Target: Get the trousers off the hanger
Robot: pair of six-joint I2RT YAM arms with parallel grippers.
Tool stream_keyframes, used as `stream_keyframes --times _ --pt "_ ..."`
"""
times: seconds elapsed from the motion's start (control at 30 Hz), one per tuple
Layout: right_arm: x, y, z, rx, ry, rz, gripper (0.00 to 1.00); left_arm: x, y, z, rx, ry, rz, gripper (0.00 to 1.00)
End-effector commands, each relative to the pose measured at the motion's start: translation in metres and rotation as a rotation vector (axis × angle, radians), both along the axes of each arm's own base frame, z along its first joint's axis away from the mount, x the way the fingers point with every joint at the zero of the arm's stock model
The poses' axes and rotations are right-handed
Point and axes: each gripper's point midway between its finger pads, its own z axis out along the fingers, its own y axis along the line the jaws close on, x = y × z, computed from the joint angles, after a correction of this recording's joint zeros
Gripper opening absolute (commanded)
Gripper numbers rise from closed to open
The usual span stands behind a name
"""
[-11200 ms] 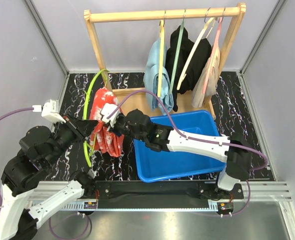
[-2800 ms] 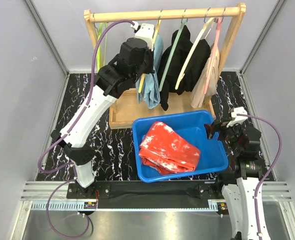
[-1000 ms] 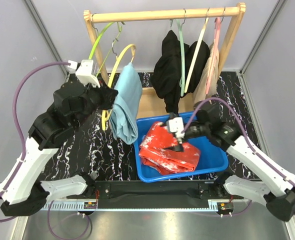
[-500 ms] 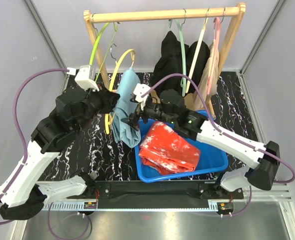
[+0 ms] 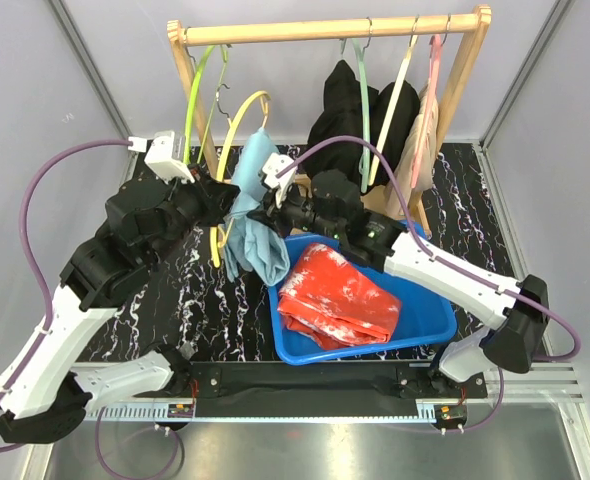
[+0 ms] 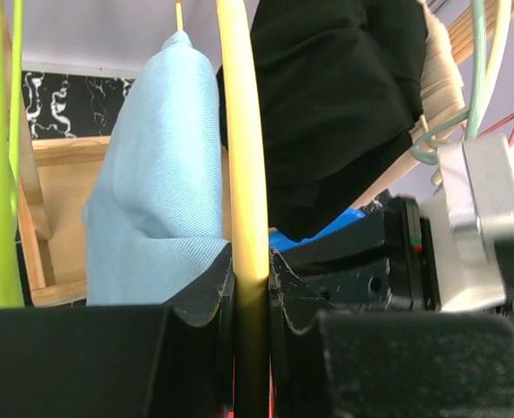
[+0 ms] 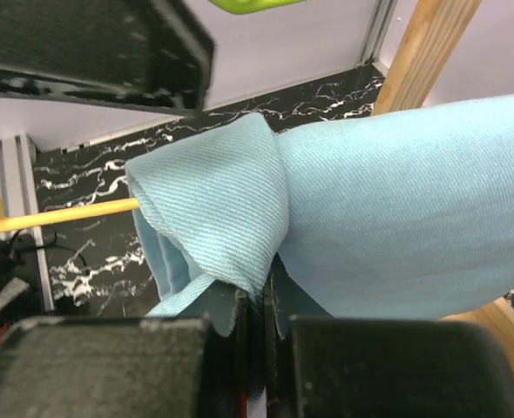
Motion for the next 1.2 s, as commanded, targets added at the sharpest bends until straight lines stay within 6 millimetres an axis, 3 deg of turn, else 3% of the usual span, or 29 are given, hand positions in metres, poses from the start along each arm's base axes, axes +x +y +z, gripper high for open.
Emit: stream_keyframes --times 0.0,0.1,0.13,0.2,0.33,0.47,0.57,0.6,0.8,1.1,1.17 --pt "0.026 -0.025 0.064 0.081 -0.104 -0.028 0.0 -0.012 0.012 0.073 -0.184 -0.226 0.004 0.0" --pt "0.013 -0.037 0.093 0.085 -0.141 0.091 0.0 -0.005 0.015 0.051 -0.139 -0.193 0.035 0.0" --pt "0.0 -0.04 0.12 0.116 -0.186 0.153 0.0 -0.003 0.014 0.046 -0.133 -0.188 0.041 0.0" --pt "-0.01 -0.051 0.151 0.147 -0.227 0.177 0.0 0.001 0.013 0.037 -0.119 -0.17 0.052 0.0" --pt "-0.032 -0.066 0.186 0.186 -0.287 0.229 0.0 0.009 0.01 0.014 -0.097 -0.128 0.075 0.0" --pt "-0.044 -0.08 0.208 0.205 -0.327 0.235 0.0 0.013 0.01 0.004 -0.077 -0.116 0.092 0.0" --pt "-0.04 -0.094 0.227 0.222 -0.364 0.205 0.0 0.015 0.009 -0.005 -0.059 -0.101 0.093 0.0" --pt "-0.039 -0.104 0.243 0.241 -0.394 0.186 0.0 0.016 0.008 -0.009 -0.056 -0.092 0.093 0.0" --pt "-0.048 -0.126 0.284 0.265 -0.476 0.174 0.0 0.018 0.007 -0.025 -0.032 -0.066 0.099 0.0" --pt "-0.072 -0.143 0.324 0.324 -0.527 0.202 0.0 0.025 0.002 -0.042 0.01 -0.038 0.098 0.0" --pt "-0.07 -0.145 0.324 0.315 -0.523 0.196 0.0 0.024 0.003 -0.043 0.015 -0.037 0.103 0.0"
